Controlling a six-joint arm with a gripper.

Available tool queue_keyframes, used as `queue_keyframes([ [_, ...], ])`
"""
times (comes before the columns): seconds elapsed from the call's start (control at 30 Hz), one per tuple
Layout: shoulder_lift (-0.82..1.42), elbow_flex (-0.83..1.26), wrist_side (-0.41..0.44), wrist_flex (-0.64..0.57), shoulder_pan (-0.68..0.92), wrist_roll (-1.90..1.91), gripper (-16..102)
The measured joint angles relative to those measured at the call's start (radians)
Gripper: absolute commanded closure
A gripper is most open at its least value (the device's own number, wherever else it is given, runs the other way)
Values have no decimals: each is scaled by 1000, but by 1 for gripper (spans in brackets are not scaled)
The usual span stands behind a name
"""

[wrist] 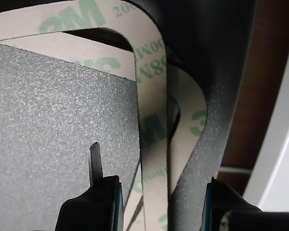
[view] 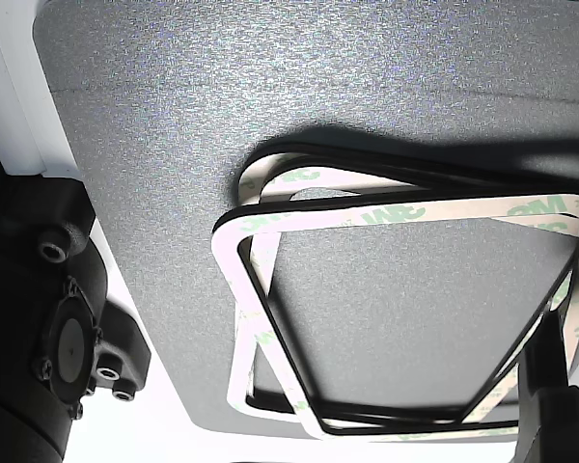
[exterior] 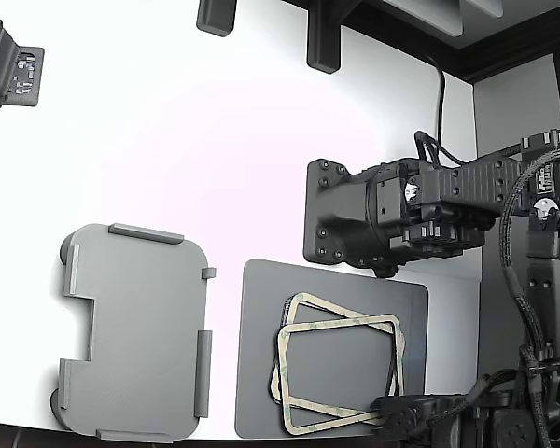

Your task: Grab top frame and put it into gray box.

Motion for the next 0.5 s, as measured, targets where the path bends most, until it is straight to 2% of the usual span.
queue_keyframes([
  [0.5,-25,0,-5,-23,8,32,31],
])
